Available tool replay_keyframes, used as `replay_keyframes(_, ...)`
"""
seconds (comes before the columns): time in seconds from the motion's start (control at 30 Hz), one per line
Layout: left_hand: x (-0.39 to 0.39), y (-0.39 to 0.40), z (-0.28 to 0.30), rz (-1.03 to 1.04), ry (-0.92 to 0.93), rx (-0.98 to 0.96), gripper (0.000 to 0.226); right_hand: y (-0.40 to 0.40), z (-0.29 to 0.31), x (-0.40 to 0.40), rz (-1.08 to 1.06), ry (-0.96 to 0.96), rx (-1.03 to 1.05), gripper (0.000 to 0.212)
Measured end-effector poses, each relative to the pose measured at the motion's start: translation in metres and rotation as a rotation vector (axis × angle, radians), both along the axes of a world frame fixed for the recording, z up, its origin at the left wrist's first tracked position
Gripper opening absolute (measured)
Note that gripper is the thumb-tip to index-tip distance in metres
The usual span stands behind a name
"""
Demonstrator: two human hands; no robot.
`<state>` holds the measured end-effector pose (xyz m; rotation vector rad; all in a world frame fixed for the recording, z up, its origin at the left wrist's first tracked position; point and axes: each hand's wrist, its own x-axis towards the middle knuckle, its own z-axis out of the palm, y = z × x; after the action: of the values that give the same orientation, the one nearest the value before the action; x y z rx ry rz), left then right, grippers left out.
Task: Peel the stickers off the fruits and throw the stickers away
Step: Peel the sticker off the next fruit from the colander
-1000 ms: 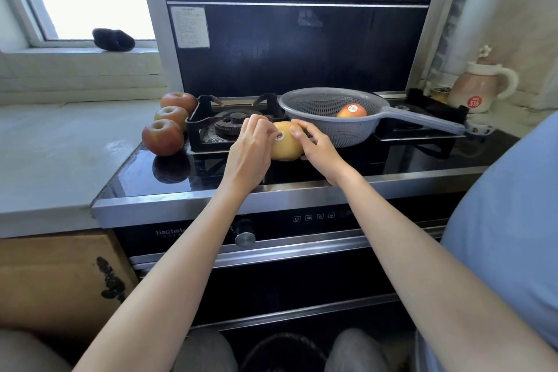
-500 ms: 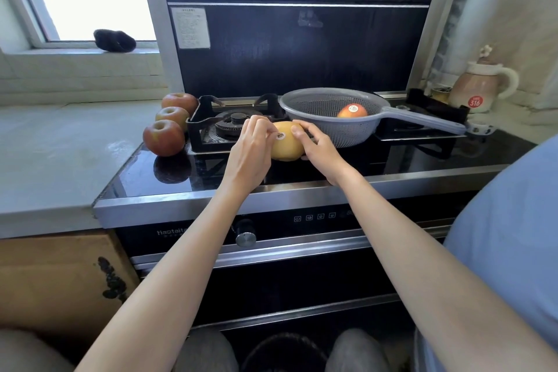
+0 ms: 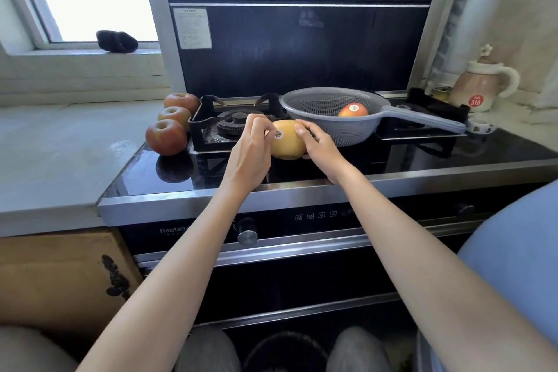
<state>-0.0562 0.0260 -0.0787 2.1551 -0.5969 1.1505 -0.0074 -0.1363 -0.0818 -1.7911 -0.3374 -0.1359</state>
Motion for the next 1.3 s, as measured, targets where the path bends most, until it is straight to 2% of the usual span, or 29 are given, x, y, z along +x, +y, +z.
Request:
replay_keyframes(0.13, 0.003, 0.006, 0.003, 0.028, 0.012, -0.145, 0.007, 0.000, 0.000, 0.000, 0.003, 0.005, -0.002, 0.043)
replay_keyframes(0.27, 0.003, 0.022, 0.007, -0.025, 0.197, -0.328, 0.014, 0.000, 0.000, 0.001, 0.004, 0.008, 0.010, 0.042)
replay_keyframes(0.47, -0.005, 0.035, 0.004, -0.115, 0.530, -0.263, 0.024, 0.000, -0.001, 0.003, -0.002, 0.007, 0.006, 0.042)
replay_keyframes(0.77, 0.004, 0.043, -0.002, 0.066, 0.667, -0.209, 0.027, -0.001, 0.000, 0.002, -0.001, 0.011, 0.004, 0.042)
replay_keyframes(1.07, 0.007, 0.046, -0.007, 0.133, 0.673, 0.022, 0.011, 0.000, 0.000, 0.001, -0.005, 0.008, 0.007, 0.042)
replay_keyframes(1.3, 0.005, 0.043, -0.006, 0.192, 0.628, 0.071, 0.003, 0.000, 0.001, 0.000, -0.008, 0.013, -0.005, 0.043)
